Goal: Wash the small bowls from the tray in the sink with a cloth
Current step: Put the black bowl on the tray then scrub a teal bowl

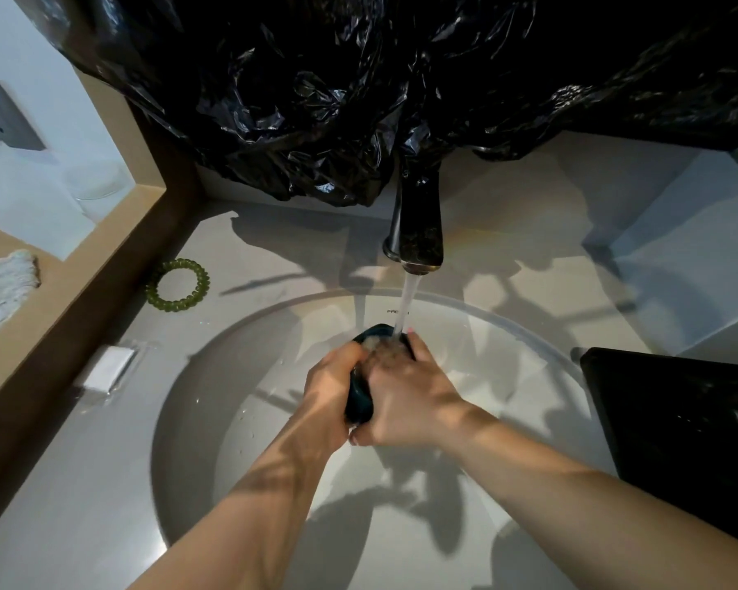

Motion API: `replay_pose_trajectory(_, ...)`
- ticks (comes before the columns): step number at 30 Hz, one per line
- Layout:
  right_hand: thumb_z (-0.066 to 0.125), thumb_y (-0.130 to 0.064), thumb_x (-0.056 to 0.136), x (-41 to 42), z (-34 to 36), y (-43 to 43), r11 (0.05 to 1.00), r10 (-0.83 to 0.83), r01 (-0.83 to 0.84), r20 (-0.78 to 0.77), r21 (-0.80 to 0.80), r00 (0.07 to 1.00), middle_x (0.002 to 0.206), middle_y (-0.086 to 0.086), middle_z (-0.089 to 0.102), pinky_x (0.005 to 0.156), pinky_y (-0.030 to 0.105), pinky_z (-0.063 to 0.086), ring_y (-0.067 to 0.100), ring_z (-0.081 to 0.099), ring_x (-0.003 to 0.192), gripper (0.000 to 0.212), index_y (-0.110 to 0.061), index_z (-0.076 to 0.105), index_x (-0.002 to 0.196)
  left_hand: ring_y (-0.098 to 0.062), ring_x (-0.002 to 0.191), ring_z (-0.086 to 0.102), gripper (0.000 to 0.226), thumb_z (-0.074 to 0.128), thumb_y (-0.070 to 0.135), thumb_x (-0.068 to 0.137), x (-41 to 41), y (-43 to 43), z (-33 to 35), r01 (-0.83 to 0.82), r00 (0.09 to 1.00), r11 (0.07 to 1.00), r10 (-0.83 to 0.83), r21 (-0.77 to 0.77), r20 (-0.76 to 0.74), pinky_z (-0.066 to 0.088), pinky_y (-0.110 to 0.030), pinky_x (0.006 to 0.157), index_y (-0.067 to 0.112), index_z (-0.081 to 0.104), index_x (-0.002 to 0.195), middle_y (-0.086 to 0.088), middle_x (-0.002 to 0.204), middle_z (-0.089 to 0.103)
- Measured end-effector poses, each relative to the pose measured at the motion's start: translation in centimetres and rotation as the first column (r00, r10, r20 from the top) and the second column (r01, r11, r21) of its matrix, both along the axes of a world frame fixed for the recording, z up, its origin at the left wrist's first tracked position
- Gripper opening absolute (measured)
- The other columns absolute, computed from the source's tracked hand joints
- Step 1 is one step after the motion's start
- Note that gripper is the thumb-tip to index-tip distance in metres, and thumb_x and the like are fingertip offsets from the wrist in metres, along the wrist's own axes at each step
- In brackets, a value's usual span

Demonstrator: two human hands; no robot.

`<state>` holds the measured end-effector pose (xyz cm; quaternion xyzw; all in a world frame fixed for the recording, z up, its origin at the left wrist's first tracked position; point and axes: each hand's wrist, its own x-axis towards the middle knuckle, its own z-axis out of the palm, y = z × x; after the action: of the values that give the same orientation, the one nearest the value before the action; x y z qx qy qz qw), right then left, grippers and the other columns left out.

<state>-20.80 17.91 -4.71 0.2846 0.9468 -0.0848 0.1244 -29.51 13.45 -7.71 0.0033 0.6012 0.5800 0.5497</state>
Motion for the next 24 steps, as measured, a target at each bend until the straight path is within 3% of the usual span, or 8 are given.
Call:
replay_pose_trajectory(2,0.065,-0.047,0.074,0.2,0.2,-0.1,0.993,0.076,-0.078,-0.034,-0.09,0.997,0.143,0.004,0.04,0.119,0.036,-0.002,0.019,0.021,0.141,0.07,-0.014,0.043,0.132,-0.031,0.078,0.067,0.023,0.059,0.02,0.08,-0.2,-0.1,0.1,0.009,1.0,1.0,-0.009,0.003,-0.02,0.055,-0.037,0.068,0.006,0.068,0.096,-0.017,0.083,0.071)
replay_pose_trajectory(6,0.062,-0.038,0.078,2.4,1.1,0.8,0.969,0.123,-0.117,0.018,-0.219,0.992,0.123,-0.004,0.057,0.104,0.031,0.036,0.021,0.05,0.118,0.044,-0.022,0.054,0.118,-0.03,0.075,0.063,0.015,0.06,0.021,0.084,-0.3,-0.1,0.1,0.003,1.0,1.0,-0.004,-0.008,-0.031,0.053,-0.039,0.076,0.008,0.064,0.091,-0.015,0.083,0.068)
replay_pose_trajectory(9,0.052,-0.042,0.082,3.2,0.7,1.1,0.986,0.156,-0.158,0.031,0.061,0.987,0.118,-0.005,0.062,0.108,0.029,0.022,0.019,0.05,0.116,0.033,-0.027,0.059,0.111,-0.029,0.076,0.063,0.013,0.062,0.019,0.083,-0.1,0.2,-0.1,0.008,0.996,1.0,-0.009,-0.007,-0.09,0.054,-0.04,0.074,0.011,0.062,0.094,-0.014,0.084,0.068)
replay_pose_trajectory(11,0.049,-0.046,0.085,2.9,-0.2,0.5,0.977,0.101,-0.114,0.083,0.178,0.991,0.131,-0.002,0.055,0.114,0.034,0.007,0.021,0.041,0.129,0.046,-0.029,0.049,0.128,-0.024,0.067,0.061,0.01,0.062,0.016,0.083,0.2,0.2,-0.1,0.033,0.992,0.999,-0.033,0.001,-0.125,0.052,-0.034,0.064,0.011,0.061,0.092,-0.009,0.075,0.065)
replay_pose_trajectory(14,0.045,-0.045,0.088,1.5,-1.5,-0.9,0.984,0.012,-0.038,0.15,0.172,0.989,0.151,0.005,0.032,0.118,0.039,-0.008,0.024,0.015,0.144,0.067,-0.017,0.026,0.146,-0.02,0.064,0.06,0.007,0.062,0.012,0.083,0.0,0.0,-0.3,0.055,0.981,0.998,-0.053,0.004,-0.184,0.047,-0.027,0.058,0.011,0.064,0.09,-0.006,0.068,0.064)
replay_pose_trajectory(16,0.053,-0.038,0.082,0.9,-1.6,-1.1,0.997,-0.063,0.063,0.013,0.04,0.998,0.148,0.008,0.032,0.12,0.035,-0.003,0.024,0.015,0.144,0.069,-0.012,0.03,0.143,-0.024,0.072,0.062,0.008,0.064,0.015,0.082,-0.2,-0.1,-0.3,0.063,0.982,0.998,-0.065,-0.015,-0.178,0.051,-0.032,0.065,0.012,0.065,0.089,-0.007,0.073,0.066)
replay_pose_trajectory(19,0.067,-0.023,0.074,0.6,-0.8,-0.5,0.987,-0.047,0.018,-0.18,-0.161,0.983,0.127,0.004,0.049,0.11,0.026,0.026,0.022,0.039,0.128,0.055,-0.014,0.048,0.124,-0.027,0.078,0.065,0.011,0.066,0.02,0.08,-0.4,0.0,-0.1,0.05,0.988,0.998,-0.055,-0.036,-0.141,0.054,-0.037,0.074,0.012,0.067,0.088,-0.01,0.08,0.069)
replay_pose_trajectory(24,0.065,-0.036,0.082,1.9,0.0,-0.2,0.992,0.053,-0.062,-0.082,-0.111,0.995,0.117,0.001,0.061,0.097,0.027,0.032,0.021,0.051,0.113,0.036,-0.016,0.058,0.111,-0.031,0.078,0.064,0.025,0.063,0.027,0.081,-0.7,0.1,0.2,0.058,0.998,0.995,-0.057,-0.083,0.013,0.052,-0.039,0.077,0.007,0.066,0.094,-0.015,0.086,0.069)
